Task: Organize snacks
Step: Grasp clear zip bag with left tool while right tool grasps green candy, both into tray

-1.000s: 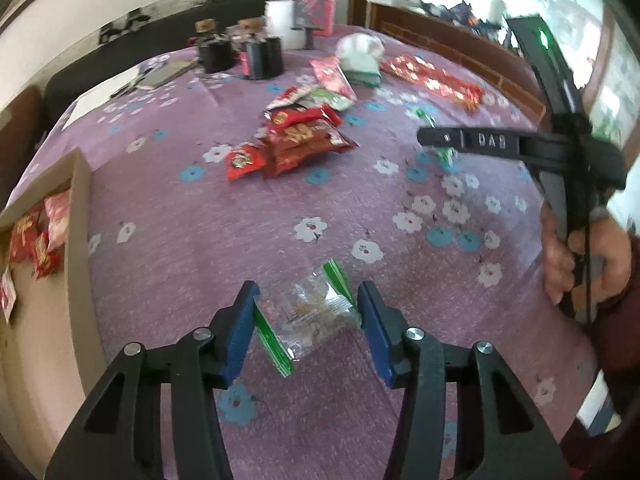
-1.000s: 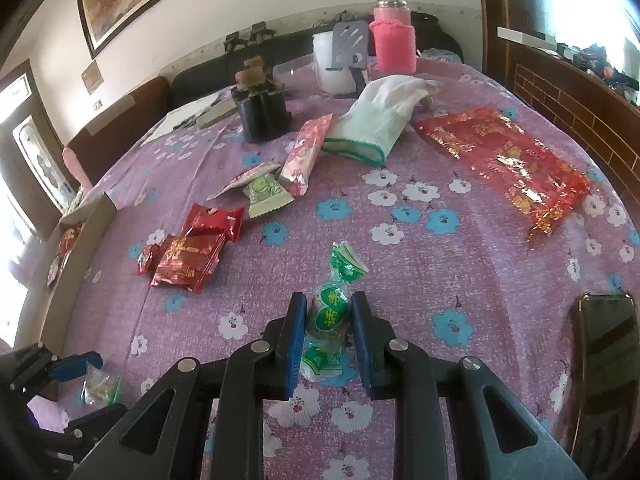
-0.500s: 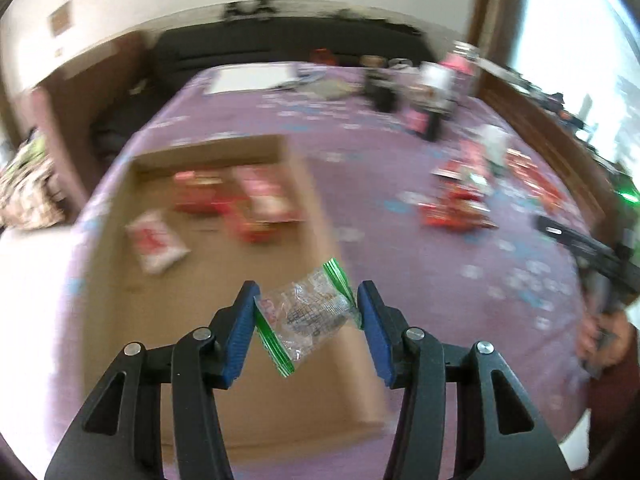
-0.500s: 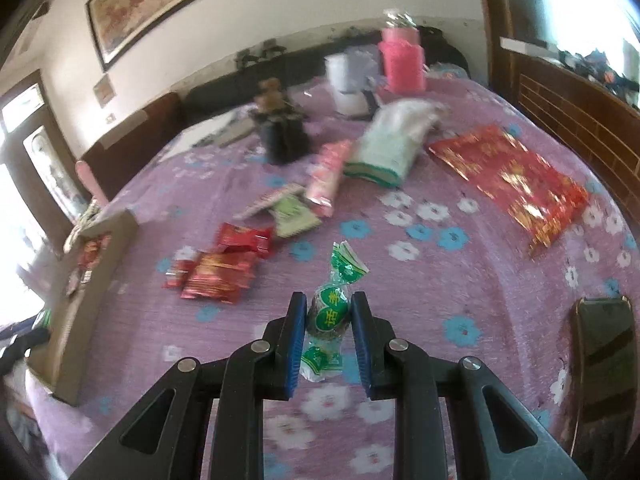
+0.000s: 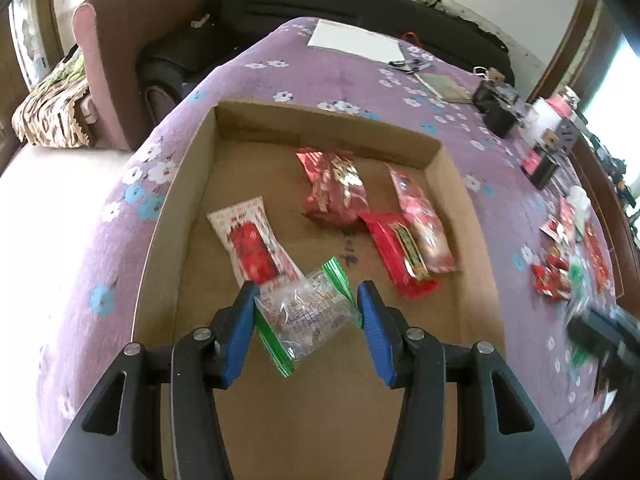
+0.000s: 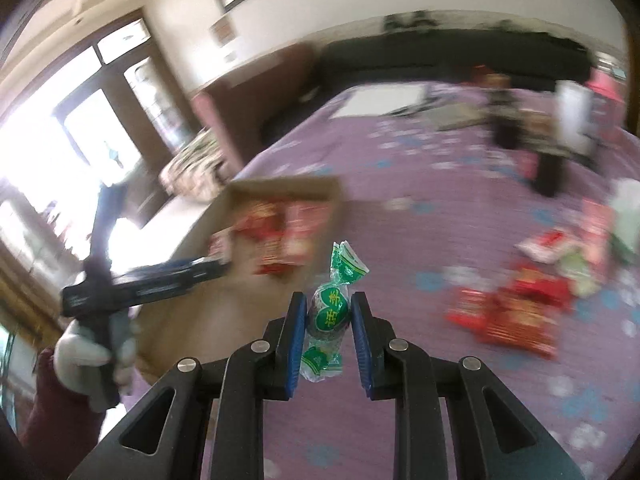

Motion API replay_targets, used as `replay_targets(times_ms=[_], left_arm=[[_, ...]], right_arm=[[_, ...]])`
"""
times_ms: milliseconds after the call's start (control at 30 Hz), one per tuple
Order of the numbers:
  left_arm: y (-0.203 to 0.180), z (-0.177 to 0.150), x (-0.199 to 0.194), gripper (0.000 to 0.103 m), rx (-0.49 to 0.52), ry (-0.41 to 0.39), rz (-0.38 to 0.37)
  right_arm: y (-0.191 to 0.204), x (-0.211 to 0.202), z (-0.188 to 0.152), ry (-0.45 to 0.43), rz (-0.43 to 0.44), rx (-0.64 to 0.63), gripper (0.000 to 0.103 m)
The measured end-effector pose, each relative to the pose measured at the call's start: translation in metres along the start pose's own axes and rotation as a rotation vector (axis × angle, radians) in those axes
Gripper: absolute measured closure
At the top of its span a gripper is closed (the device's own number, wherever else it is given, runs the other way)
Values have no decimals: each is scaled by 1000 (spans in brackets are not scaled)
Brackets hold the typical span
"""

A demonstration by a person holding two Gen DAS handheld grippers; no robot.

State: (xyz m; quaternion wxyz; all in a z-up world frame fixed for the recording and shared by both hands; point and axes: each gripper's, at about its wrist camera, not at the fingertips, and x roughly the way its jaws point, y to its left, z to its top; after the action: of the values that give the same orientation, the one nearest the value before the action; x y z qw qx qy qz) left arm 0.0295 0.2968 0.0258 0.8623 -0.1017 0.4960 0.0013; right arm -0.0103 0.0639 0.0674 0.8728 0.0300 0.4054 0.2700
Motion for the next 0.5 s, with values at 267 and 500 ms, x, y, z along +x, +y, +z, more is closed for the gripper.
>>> replay_targets(times_ms=[267, 500], left_arm=[[19, 15, 13, 50, -88, 18, 1], [23, 13, 10, 46, -132, 37, -79]], right_arm=[[45, 71, 6, 113, 41, -45, 80], [59, 94, 4, 140, 34, -71, 77]])
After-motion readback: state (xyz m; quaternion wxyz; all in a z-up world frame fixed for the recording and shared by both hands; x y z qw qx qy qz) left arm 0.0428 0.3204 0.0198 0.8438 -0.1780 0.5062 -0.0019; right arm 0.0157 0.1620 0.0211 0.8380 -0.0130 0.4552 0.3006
